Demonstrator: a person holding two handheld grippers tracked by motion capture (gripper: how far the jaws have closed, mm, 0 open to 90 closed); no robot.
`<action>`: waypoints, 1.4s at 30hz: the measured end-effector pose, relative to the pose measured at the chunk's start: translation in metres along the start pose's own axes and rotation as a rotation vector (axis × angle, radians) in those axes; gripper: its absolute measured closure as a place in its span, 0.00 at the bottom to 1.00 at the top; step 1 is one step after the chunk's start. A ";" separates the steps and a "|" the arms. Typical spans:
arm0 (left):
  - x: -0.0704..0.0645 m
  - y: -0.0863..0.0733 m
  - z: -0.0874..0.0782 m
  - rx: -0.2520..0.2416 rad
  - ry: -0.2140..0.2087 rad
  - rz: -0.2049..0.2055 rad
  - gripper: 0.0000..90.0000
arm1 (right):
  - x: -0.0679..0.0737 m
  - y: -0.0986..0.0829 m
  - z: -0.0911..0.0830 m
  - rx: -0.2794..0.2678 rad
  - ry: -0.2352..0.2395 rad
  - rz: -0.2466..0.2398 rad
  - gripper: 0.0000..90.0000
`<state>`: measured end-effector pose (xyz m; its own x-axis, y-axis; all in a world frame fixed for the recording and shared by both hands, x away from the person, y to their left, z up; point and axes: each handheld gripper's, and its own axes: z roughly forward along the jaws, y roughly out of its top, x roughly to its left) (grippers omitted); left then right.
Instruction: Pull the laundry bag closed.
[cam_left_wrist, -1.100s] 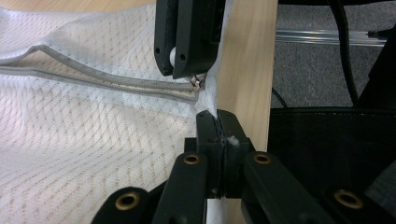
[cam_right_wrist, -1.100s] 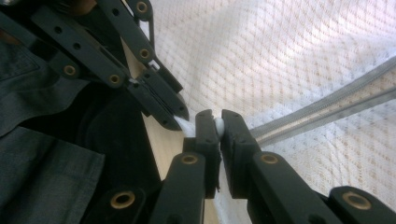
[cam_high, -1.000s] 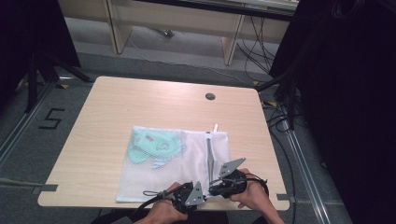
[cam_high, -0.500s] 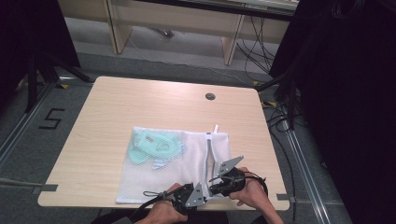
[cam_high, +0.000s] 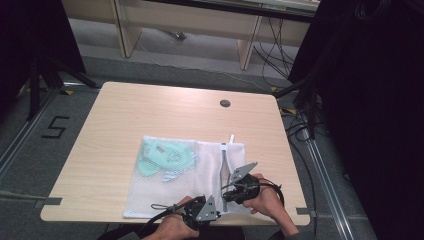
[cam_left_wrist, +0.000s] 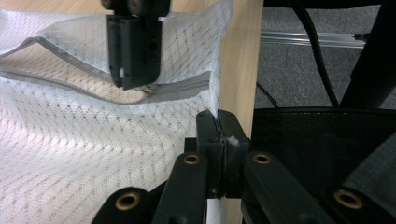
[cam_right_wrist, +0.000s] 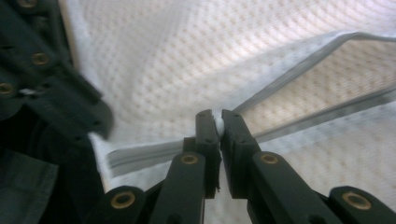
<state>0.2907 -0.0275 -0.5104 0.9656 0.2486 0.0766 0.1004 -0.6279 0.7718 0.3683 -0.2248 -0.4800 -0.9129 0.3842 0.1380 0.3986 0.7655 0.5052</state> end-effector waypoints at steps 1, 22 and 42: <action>0.000 0.000 0.000 -0.002 -0.001 0.001 0.99 | -0.001 0.001 0.002 -0.008 -0.008 -0.002 0.96; 0.000 0.000 -0.006 -0.003 -0.014 -0.002 0.99 | -0.022 0.014 0.004 -0.016 -0.051 -0.028 0.96; 0.002 0.000 -0.009 0.005 -0.026 0.004 0.99 | -0.037 0.023 0.005 -0.032 -0.092 -0.038 0.96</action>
<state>0.2904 -0.0201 -0.5044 0.9719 0.2268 0.0635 0.0974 -0.6325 0.7684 0.4118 -0.2192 -0.4781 -0.9146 0.4024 0.0405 0.3599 0.7640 0.5355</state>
